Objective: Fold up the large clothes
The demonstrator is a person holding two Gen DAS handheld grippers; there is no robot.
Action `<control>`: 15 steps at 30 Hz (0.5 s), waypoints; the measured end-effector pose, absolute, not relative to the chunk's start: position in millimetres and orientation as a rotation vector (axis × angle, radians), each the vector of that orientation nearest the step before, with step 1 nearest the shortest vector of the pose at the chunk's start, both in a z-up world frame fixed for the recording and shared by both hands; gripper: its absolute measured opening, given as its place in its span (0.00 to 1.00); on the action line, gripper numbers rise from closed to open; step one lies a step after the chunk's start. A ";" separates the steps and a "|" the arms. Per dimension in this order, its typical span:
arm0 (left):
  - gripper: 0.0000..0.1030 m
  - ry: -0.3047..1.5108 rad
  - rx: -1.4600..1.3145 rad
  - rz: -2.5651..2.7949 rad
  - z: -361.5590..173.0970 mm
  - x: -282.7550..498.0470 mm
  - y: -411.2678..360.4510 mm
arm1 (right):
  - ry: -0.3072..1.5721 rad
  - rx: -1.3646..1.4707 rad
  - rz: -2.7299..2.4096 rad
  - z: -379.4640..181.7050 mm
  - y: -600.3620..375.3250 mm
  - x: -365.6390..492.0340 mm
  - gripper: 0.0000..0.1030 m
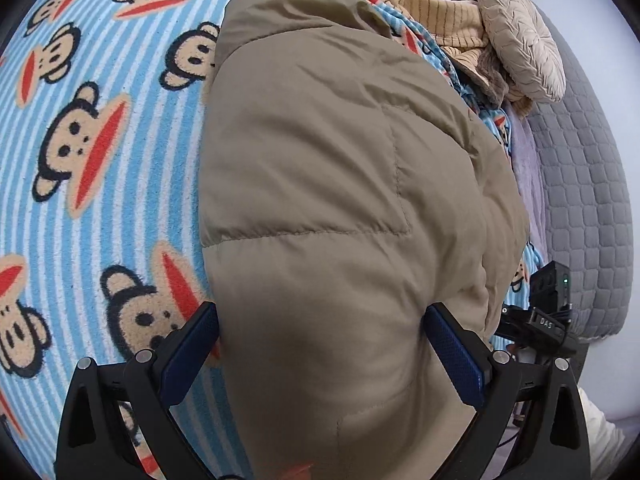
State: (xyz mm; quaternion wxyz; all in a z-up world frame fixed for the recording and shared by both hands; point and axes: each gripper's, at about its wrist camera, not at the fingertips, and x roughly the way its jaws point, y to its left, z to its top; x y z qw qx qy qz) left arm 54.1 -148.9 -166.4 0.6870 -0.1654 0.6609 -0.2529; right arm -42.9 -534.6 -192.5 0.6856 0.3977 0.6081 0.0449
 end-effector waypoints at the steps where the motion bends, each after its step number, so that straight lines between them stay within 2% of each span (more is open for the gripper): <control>1: 0.99 1.484 -0.388 -0.573 -169.5 56.3 -148.3 | 1.341 0.927 0.131 -194.6 -534.4 -41.2 0.83; 4: 0.99 1.490 -0.417 -0.593 -176.1 59.7 -147.0 | 1.233 1.051 0.235 -190.3 -534.1 -38.5 0.84; 5: 0.99 1.492 -0.423 -0.599 -178.0 61.0 -146.6 | 1.203 1.086 0.269 -187.5 -534.1 -37.8 1.00; 8: 0.99 1.500 -0.445 -0.611 -182.2 64.6 -144.9 | 1.173 1.104 0.324 -181.5 -530.9 -32.2 1.00; 15: 0.99 1.515 -0.458 -0.667 -192.2 73.0 -143.6 | 1.351 0.860 0.385 -190.9 -499.4 -0.6 1.00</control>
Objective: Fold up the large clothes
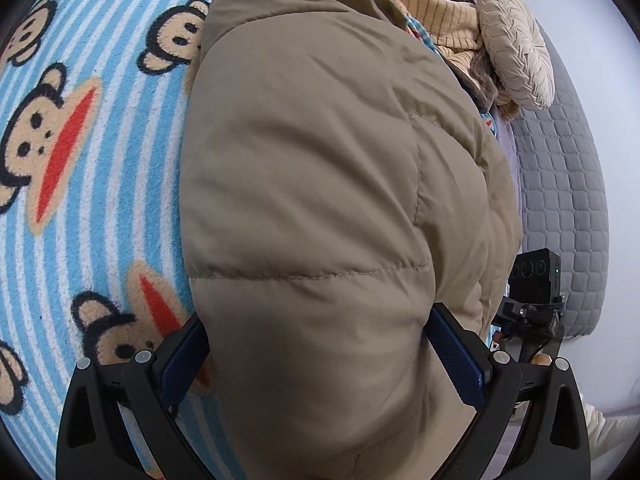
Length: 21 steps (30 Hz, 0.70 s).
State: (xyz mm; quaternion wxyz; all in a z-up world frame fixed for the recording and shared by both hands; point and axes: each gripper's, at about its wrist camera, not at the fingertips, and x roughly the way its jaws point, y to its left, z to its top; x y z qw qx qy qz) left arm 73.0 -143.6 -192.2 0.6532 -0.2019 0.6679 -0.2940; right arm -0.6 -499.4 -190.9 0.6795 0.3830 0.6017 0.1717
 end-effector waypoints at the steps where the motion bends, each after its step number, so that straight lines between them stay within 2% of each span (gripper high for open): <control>1: 0.99 1.519 -0.466 -0.676 -195.2 74.7 -144.9 | 1.366 0.850 0.391 -193.8 -494.6 3.2 1.00; 6: 1.00 1.551 -0.514 -0.681 -210.7 82.4 -160.7 | 1.435 0.855 0.376 -216.0 -479.5 20.5 1.00; 10: 1.00 1.521 -0.447 -0.622 -200.6 79.2 -173.2 | 1.447 0.905 0.326 -220.3 -486.7 19.7 1.00; 12: 0.94 1.484 -0.380 -0.604 -188.4 75.3 -180.8 | 1.453 0.912 0.309 -219.7 -487.2 18.6 0.98; 15: 0.83 1.430 -0.330 -0.587 -172.3 71.3 -188.8 | 1.436 0.933 0.320 -212.4 -489.8 14.6 0.78; 17: 0.78 1.406 -0.312 -0.581 -162.2 69.0 -192.3 | 1.417 0.933 0.337 -201.7 -488.5 10.6 0.60; 19: 0.74 1.387 -0.309 -0.581 -152.9 65.0 -193.7 | 1.401 0.920 0.357 -192.6 -486.1 9.6 0.51; 21: 0.72 1.368 -0.315 -0.590 -143.4 61.8 -193.4 | 1.384 0.906 0.382 -183.3 -484.6 10.0 0.47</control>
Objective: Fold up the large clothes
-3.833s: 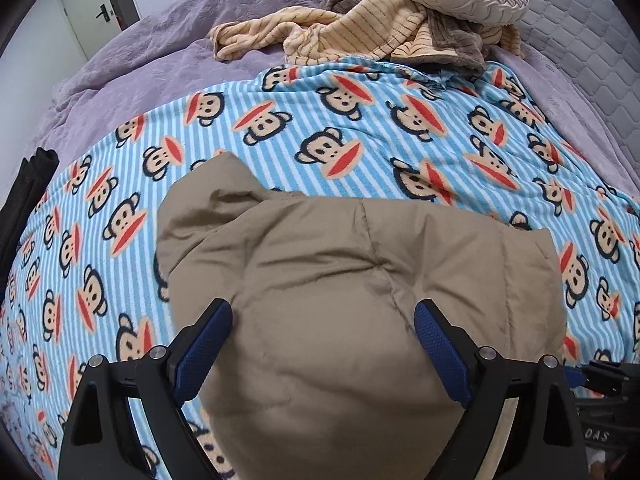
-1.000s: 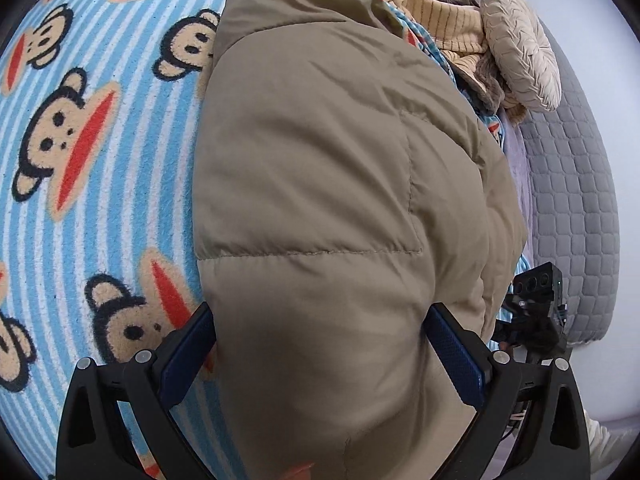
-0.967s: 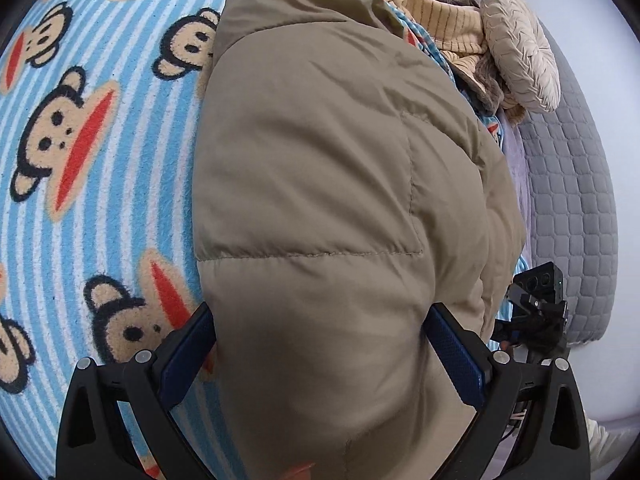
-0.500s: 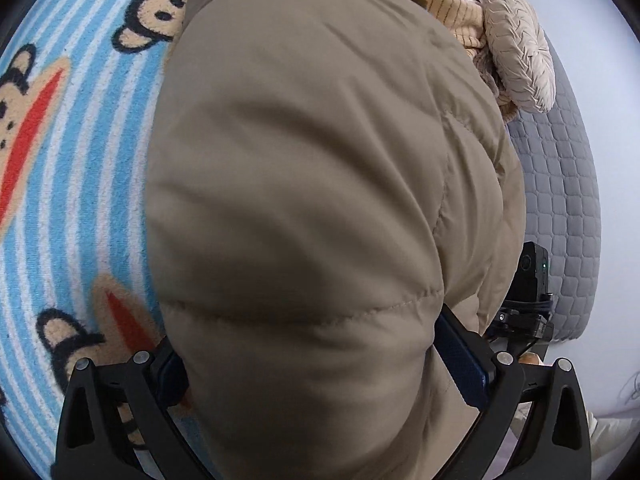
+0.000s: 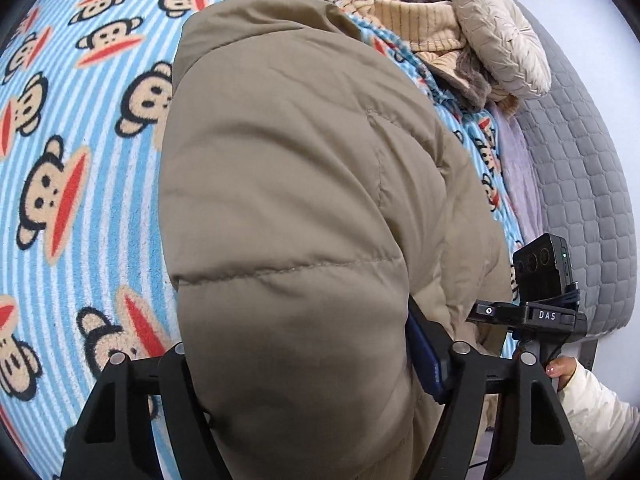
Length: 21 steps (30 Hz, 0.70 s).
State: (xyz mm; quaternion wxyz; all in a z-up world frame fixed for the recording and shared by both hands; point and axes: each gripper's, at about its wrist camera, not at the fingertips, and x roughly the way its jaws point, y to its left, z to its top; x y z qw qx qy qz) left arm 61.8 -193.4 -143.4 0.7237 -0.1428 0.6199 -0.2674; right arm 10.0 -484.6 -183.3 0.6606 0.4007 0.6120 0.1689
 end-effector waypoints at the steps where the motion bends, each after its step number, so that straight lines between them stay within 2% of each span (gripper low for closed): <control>1: 0.72 1.356 -0.319 -0.599 -138.4 58.8 -192.2 | 1.377 0.904 0.391 -179.3 -483.4 9.9 0.46; 10: 0.72 1.272 -0.412 -0.647 -106.1 73.4 -138.0 | 1.283 0.896 0.436 -143.3 -435.4 30.6 0.45; 21: 0.72 1.191 -0.377 -0.610 -74.4 145.6 21.0 | 1.192 0.884 0.494 -128.3 -287.2 83.1 0.45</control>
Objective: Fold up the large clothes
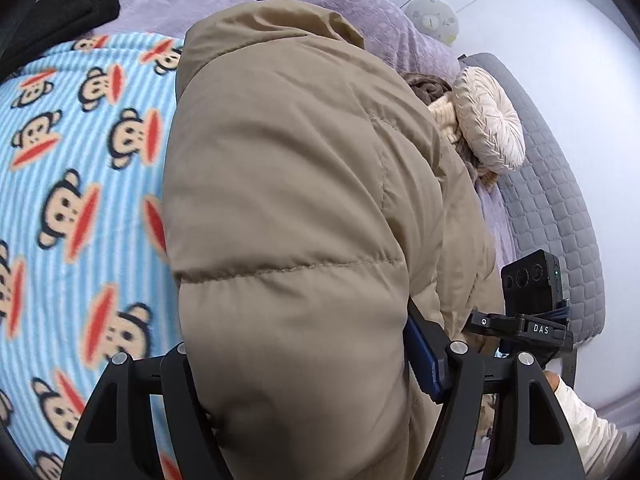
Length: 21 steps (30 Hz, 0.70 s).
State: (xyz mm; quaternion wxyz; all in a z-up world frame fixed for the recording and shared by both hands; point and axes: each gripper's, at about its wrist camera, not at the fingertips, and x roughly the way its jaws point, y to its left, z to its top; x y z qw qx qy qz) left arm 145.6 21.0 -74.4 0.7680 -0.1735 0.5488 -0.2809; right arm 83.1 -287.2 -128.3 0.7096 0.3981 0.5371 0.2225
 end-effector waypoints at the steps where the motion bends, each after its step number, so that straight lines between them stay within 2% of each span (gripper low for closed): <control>1: 0.72 1.188 -0.367 -0.595 -73.3 153.5 37.3 | 1.189 0.888 0.496 -130.9 -274.5 91.0 0.45; 5: 0.72 1.170 -0.342 -0.534 -83.2 182.1 88.7 | 1.207 0.879 0.492 -148.9 -230.3 117.9 0.45; 8: 0.73 1.187 -0.341 -0.478 -110.0 201.4 112.6 | 1.258 0.865 0.463 -168.3 -209.0 134.5 0.45; 12: 0.86 1.239 -0.408 -0.366 -153.4 212.1 138.6 | 1.310 0.848 0.391 -184.0 -201.8 143.9 0.46; 13: 0.86 1.241 -0.421 -0.357 -156.3 209.9 142.9 | 1.323 0.857 0.368 -186.0 -204.9 143.8 0.50; 16: 0.85 1.211 -0.348 -0.306 -138.0 203.5 146.6 | 1.337 0.794 0.296 -173.7 -220.4 133.5 0.55; 21: 0.85 1.036 -0.245 -0.267 -92.4 197.6 162.4 | 1.202 0.604 0.161 -116.5 -250.7 109.0 0.53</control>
